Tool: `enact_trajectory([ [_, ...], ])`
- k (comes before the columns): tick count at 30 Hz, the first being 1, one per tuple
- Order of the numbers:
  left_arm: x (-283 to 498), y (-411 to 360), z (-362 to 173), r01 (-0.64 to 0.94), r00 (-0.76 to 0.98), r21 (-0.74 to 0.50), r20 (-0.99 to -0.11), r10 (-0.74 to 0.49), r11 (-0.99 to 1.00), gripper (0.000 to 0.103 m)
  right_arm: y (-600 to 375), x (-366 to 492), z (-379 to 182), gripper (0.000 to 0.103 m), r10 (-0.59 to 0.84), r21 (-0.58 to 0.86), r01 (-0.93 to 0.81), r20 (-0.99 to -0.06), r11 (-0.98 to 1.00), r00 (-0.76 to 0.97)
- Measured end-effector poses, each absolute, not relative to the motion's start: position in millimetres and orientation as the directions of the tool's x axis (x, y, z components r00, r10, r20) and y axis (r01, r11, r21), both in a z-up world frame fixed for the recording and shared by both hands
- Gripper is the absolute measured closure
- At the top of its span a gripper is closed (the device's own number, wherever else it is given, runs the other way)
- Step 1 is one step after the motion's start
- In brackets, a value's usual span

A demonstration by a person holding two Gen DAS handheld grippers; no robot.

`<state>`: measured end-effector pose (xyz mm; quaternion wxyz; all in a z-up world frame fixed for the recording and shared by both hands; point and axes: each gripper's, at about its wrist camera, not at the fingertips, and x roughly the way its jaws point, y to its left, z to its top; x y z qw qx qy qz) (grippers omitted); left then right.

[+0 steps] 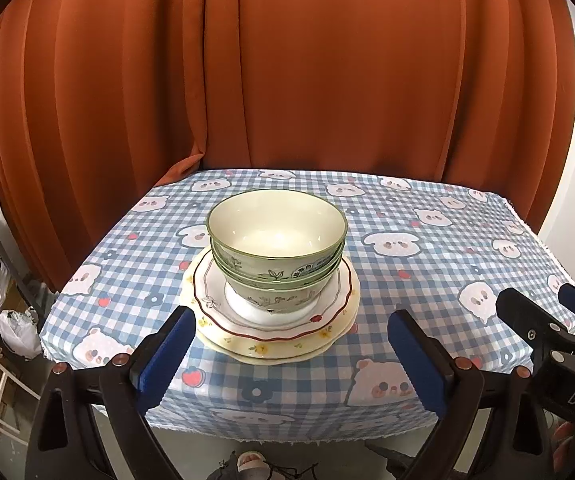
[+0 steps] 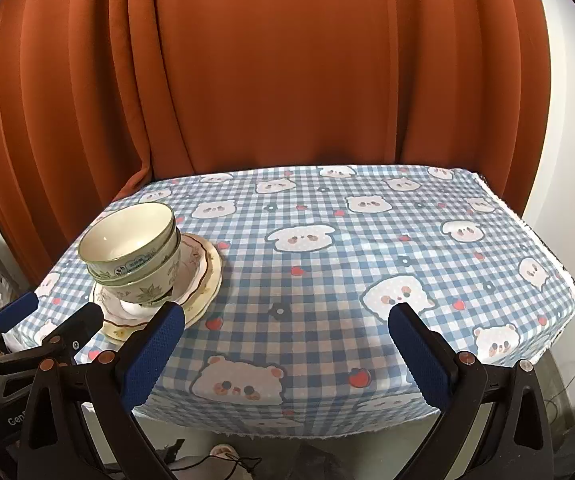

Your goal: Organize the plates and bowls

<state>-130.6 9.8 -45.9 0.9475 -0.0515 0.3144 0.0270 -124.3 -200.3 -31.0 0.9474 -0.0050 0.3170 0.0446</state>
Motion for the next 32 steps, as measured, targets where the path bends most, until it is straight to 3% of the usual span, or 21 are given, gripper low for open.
enact_trajectory([
  [32, -131.7, 8.3, -42.1, -0.093, 0.812, -0.068, -0.583, 0.036, 0.993, 0.002, -203.7, -121.8, -29.9, 0.0, 0.075, 0.026, -0.074, -0.593, 0.997, 0.802],
])
